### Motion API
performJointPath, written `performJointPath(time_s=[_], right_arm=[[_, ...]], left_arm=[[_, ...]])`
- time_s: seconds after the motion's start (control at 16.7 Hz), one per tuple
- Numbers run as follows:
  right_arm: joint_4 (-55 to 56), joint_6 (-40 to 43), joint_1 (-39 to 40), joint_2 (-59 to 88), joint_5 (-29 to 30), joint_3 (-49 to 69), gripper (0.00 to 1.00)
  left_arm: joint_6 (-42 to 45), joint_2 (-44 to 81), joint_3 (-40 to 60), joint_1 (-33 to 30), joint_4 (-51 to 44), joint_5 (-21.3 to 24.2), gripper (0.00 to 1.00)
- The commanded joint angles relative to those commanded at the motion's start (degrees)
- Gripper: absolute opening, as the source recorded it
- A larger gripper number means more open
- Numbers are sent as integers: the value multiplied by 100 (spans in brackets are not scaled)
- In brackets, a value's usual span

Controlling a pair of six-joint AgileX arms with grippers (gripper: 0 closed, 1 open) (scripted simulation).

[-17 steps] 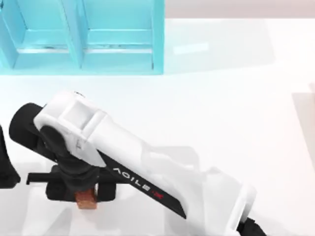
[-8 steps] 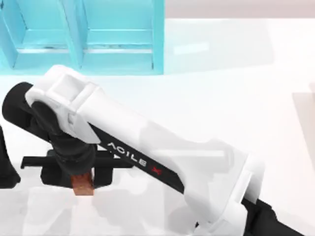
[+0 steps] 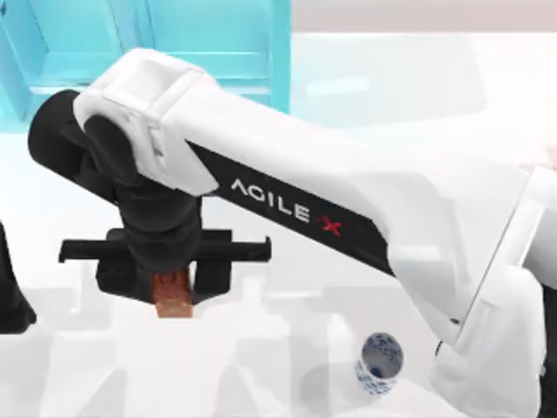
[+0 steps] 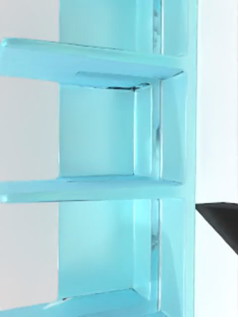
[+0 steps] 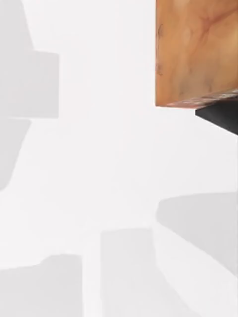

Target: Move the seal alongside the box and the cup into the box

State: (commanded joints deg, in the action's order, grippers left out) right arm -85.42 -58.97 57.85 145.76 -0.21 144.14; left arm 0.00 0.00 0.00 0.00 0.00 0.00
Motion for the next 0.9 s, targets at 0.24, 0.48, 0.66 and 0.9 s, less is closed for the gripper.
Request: performJointPath(time_s=[0.24,0.48,0.66,0.9], right_arm=[[631,135,-108,-1193,-23,-1831,0],[1102,234,-185,-2074,-41,-3180,0],[1263,264,-209,-2374,-47,-3614,0],[1272,265,-211,-2392,-48,-3638,0]], left_arm=[[0,0,0,0,0,0,100],[0,0,0,0,0,0,100],[0,0,0,0,0,0,100],[0,0,0,0,0,0,100]])
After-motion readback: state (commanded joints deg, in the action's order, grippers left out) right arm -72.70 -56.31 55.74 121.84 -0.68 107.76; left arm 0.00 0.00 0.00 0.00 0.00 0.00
